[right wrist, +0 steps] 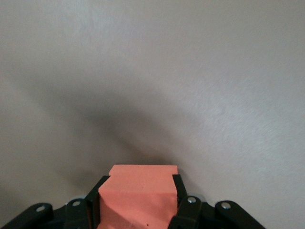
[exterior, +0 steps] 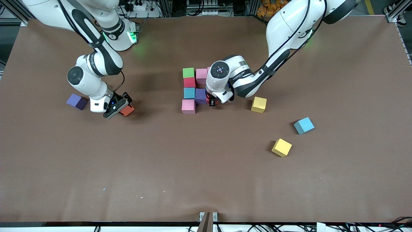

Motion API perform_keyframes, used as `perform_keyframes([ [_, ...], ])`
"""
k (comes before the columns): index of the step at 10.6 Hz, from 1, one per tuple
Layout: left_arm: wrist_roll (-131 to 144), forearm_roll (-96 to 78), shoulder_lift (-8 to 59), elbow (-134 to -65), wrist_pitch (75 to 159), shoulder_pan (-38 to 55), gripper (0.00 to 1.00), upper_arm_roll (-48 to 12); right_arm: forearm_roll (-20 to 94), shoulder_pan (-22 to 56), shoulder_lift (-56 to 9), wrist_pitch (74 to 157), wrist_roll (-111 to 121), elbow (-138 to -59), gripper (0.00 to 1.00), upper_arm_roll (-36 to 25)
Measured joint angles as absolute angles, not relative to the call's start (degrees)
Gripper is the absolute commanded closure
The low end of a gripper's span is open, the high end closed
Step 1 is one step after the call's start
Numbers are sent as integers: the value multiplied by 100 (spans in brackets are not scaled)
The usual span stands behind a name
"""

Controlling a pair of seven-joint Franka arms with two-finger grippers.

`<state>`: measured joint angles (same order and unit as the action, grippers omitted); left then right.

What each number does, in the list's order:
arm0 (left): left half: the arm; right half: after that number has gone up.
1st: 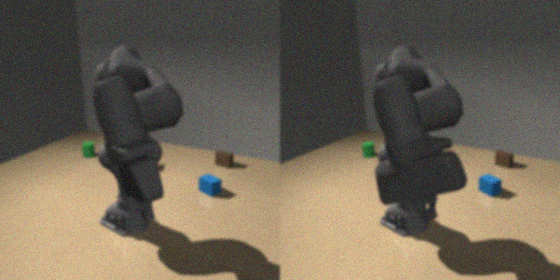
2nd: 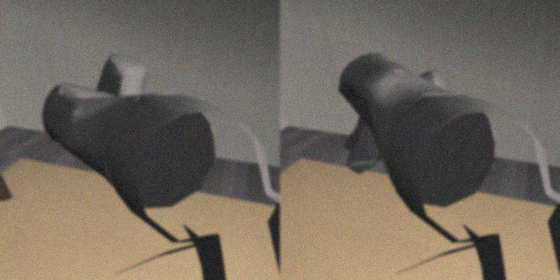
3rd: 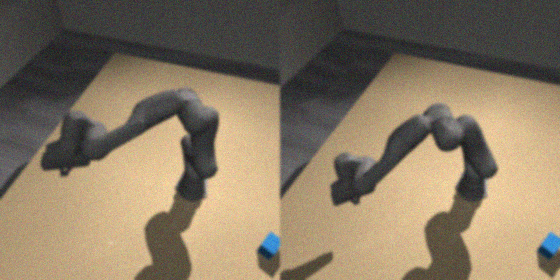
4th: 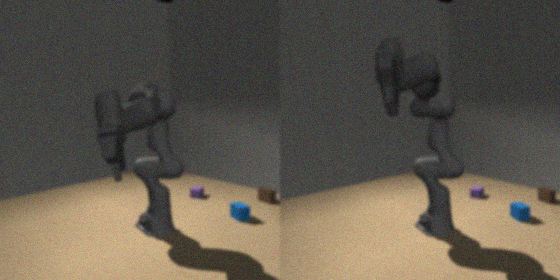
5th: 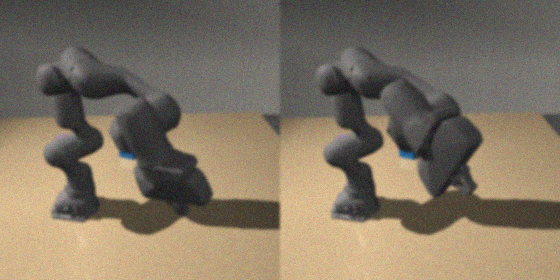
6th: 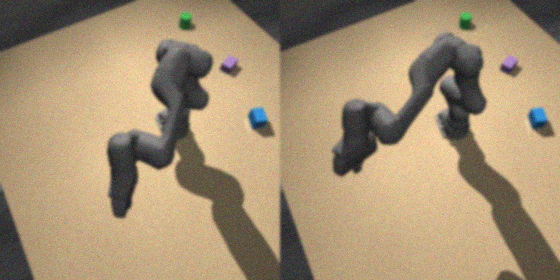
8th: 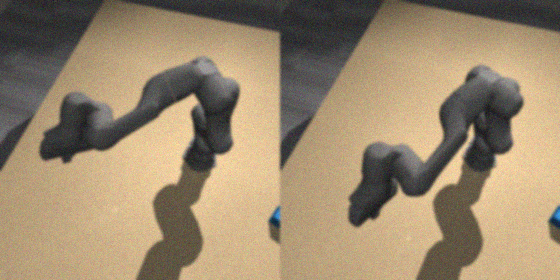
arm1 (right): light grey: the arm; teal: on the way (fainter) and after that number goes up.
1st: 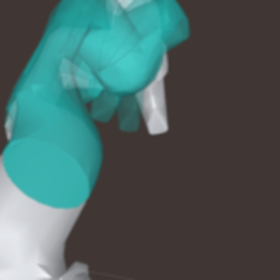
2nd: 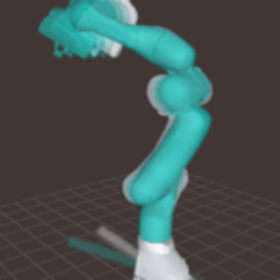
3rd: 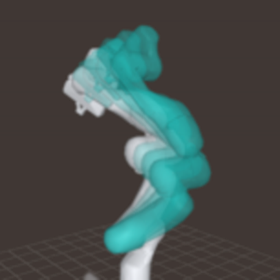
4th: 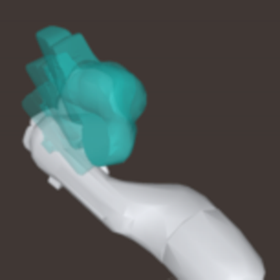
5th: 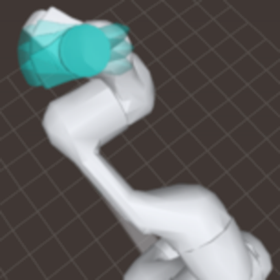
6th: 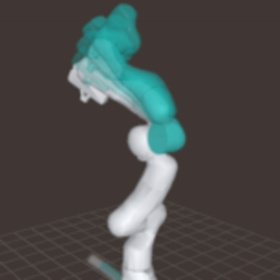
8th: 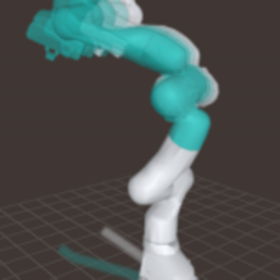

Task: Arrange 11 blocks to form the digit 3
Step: 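Place the magenta cube, open the left gripper while the right gripper carries orange, then reach the left gripper to the yellow cube while the right gripper lowers orange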

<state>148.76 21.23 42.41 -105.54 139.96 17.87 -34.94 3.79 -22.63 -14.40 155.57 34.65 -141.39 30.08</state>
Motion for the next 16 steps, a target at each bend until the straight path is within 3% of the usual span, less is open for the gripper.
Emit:
perform_keyframes([
  [1, 14876, 2123, 4242, -10553, 14000, 1789, 0, -3490, 386, -2253, -1439, 15287, 3301, -13868, 100, 3015],
  [6, 15109, 2124, 4221, -10389, 13877, 1779, 0, -3440, 428, -1616, -1456, 14908, 1782, -13000, 100, 3029],
  [12, 15123, 2123, 3677, -10283, 12769, 1668, 0, -3783, 432, -698, -1997, 14944, -254, -12297, 100, 3001],
  [16, 14241, 2123, 3391, -10277, 12202, 1018, 0, -4106, 432, 629, -2464, 14961, -1481, -11591, 100, 2130],
])
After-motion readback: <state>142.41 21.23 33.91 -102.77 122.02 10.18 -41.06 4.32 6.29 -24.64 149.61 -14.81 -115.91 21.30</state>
